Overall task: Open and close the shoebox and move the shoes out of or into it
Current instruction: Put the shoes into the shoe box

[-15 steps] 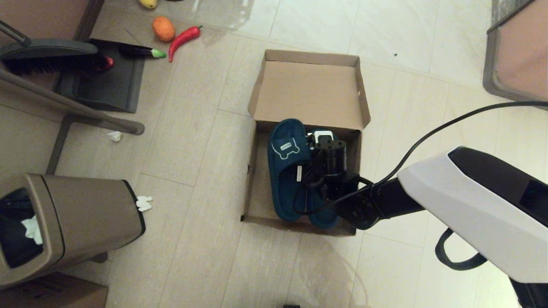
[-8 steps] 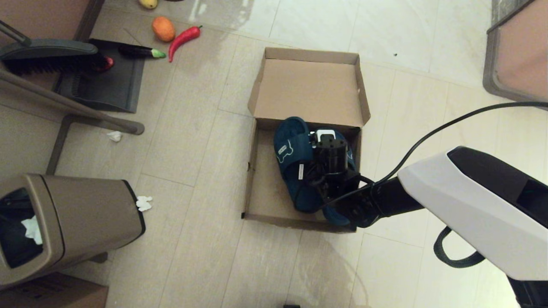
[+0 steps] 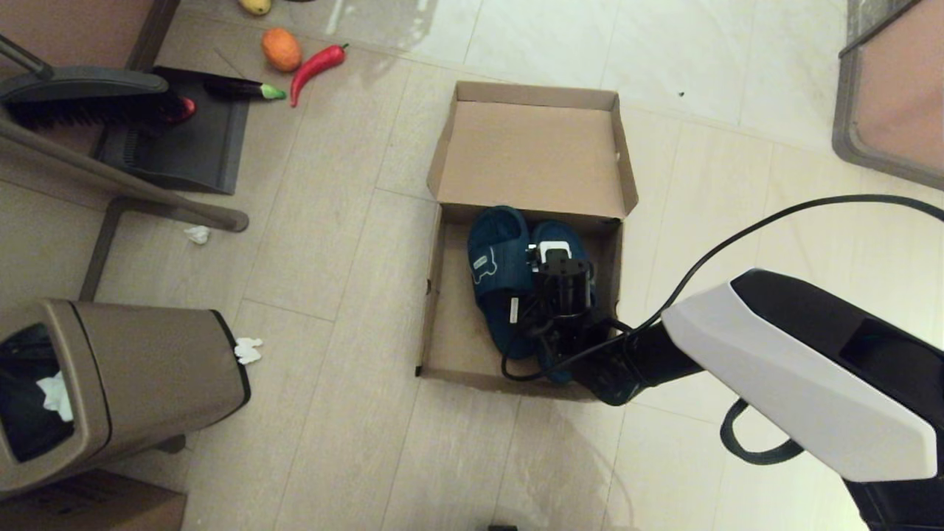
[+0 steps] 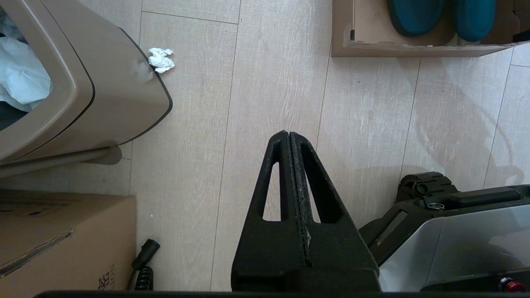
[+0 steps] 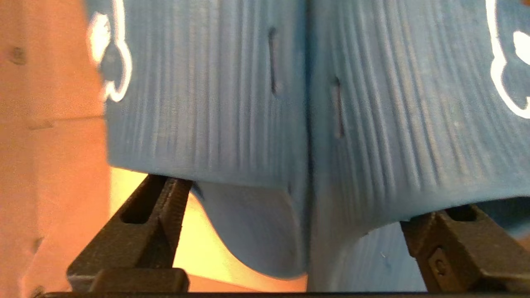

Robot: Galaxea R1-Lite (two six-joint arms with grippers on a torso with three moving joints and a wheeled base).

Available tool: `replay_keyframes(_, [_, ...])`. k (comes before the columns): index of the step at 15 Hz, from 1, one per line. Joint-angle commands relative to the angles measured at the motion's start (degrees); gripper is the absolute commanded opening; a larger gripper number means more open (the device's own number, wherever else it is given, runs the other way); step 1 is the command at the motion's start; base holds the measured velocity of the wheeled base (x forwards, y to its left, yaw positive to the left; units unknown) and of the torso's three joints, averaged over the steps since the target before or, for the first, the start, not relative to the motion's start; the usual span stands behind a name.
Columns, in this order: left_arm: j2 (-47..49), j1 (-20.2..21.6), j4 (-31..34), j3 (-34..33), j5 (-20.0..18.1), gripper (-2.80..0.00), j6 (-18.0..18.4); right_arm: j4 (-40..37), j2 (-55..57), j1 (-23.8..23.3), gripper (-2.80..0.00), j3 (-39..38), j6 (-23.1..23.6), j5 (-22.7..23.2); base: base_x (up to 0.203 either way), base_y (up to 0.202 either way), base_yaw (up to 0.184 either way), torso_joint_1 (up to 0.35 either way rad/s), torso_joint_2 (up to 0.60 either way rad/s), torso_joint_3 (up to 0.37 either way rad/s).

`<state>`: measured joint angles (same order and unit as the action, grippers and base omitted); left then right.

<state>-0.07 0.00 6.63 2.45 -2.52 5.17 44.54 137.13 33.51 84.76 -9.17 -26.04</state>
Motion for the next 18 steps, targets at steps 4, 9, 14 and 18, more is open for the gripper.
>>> replay_keyframes(4, [0.0, 0.0, 0.0, 0.0, 0.0, -2.80, 0.0, -1.0, 1.4, 0.0, 0.00, -2.9, -0.1, 2.6, 0.000, 0.000, 0.000, 0.000, 0.00, 0.000])
replay_keyframes(9, [0.1, 0.0, 0.0, 0.0, 0.1, -2.80, 0.0, -8.9, -0.5, 0.5, 0.00, -4.6, -5.8, 5.8, 0.000, 0.000, 0.000, 0.000, 0.00, 0.000])
replay_keyframes(14, [0.1, 0.0, 0.1, 0.0, 0.0, -2.80, 0.0, -10.7, -9.5, 0.8, 0.00, -14.1, -7.1, 9.4, 0.000, 0.000, 0.000, 0.000, 0.00, 0.000])
replay_keyframes(18, [0.1, 0.0, 0.1, 0.0, 0.0, -2.80, 0.0, -10.2, -17.2, 1.8, -2.80, -24.1, -12.1, 10.8, 0.000, 0.000, 0.000, 0.000, 0.00, 0.000])
